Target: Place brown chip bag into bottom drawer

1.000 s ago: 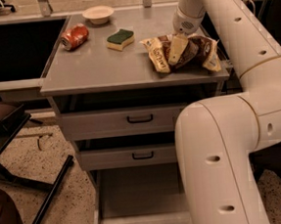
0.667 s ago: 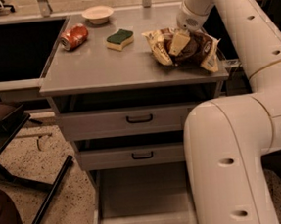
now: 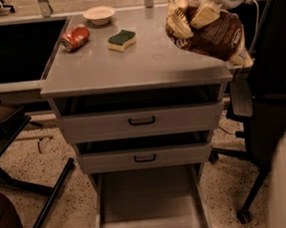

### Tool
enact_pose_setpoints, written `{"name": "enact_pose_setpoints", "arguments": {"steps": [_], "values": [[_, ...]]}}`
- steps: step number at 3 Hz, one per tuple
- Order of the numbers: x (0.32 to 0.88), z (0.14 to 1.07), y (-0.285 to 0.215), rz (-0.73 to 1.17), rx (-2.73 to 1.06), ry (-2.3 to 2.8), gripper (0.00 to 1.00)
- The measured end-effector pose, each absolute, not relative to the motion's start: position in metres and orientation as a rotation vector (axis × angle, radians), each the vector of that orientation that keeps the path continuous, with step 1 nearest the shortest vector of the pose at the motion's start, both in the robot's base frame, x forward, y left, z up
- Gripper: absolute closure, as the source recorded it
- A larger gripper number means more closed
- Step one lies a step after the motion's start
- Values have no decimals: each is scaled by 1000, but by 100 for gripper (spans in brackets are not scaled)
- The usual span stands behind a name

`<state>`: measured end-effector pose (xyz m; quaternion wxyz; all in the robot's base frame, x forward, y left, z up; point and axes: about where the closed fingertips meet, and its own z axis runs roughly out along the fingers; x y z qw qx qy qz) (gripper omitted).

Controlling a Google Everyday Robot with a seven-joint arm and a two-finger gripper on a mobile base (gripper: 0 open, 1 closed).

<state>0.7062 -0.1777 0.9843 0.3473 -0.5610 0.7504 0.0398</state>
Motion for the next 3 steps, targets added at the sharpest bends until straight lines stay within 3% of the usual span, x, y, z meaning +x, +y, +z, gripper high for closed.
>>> {"name": "enact_pose_setpoints", "arguments": {"steps": [1,3], "values": [[643,1038,-183,105,-1363,1885,100],[570,1001,-174,275,-1329,1875,100]]}}
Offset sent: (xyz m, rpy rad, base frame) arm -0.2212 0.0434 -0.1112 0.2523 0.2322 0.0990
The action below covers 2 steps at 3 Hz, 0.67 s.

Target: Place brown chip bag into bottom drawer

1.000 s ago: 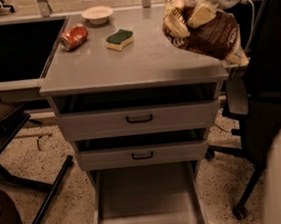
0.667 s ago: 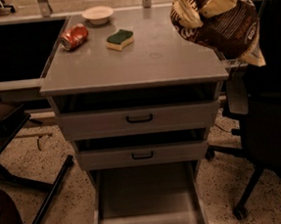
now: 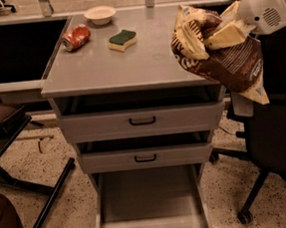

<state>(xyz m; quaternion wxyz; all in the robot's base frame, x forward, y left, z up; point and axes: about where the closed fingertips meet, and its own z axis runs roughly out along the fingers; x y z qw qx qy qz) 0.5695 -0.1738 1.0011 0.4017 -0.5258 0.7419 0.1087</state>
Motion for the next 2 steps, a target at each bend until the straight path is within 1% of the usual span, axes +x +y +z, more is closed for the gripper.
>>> {"name": "enact_pose_setpoints", "arguments": {"steps": [1,2], "values": [[570,1001,-174,275,-1329,1875,100],[549,974,-172,342,-1308,1929,100]]}}
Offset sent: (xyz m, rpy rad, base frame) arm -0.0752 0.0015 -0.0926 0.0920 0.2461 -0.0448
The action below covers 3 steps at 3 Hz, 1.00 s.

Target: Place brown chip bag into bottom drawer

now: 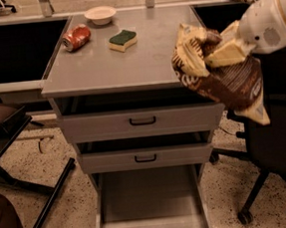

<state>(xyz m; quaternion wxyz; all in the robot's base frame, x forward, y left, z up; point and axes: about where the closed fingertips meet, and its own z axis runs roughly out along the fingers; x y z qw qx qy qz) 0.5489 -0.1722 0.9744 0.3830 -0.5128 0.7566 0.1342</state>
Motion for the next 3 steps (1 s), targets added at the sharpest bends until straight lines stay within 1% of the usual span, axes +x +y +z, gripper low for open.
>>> {"name": "enact_pose_setpoints", "arguments": {"steps": [1,2,3], "values": [[500,952,-153,455,-1255,1925,100],[458,905,-139,565,-1196,1926,100],[420,845,-109,706,-1185,1928,100]]}}
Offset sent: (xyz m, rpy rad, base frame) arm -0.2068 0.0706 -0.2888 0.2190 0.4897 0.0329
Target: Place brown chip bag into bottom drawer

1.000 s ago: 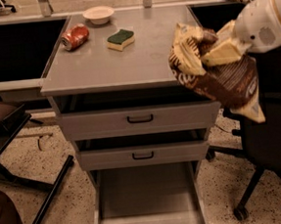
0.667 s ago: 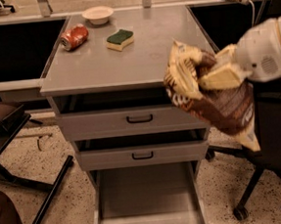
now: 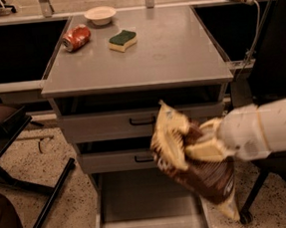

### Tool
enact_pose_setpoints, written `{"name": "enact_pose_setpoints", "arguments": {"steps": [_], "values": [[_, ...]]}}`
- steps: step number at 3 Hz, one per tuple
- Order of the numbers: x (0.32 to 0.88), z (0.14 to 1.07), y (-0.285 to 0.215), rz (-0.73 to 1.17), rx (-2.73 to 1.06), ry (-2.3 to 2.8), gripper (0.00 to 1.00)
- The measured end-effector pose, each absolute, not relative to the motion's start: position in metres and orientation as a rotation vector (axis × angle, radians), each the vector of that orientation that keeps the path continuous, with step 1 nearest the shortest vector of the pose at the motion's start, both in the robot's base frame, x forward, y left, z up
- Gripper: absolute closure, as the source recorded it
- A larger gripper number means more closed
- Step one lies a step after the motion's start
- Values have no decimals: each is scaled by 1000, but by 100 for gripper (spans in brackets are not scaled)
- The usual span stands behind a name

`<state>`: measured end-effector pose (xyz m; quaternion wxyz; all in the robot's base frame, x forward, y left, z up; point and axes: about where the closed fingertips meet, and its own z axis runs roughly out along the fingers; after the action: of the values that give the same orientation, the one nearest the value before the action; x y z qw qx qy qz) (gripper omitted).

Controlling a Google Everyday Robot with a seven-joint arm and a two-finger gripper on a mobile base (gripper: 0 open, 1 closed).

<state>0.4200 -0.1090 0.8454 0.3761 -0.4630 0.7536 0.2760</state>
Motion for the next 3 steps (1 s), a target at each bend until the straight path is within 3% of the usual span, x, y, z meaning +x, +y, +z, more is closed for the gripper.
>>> {"name": "enact_pose_setpoints", "arguments": {"steps": [1,3], "values": [[394,809,-94,771,-1221,1982,100],[404,795,-83,762,-1204,1945,100]]}}
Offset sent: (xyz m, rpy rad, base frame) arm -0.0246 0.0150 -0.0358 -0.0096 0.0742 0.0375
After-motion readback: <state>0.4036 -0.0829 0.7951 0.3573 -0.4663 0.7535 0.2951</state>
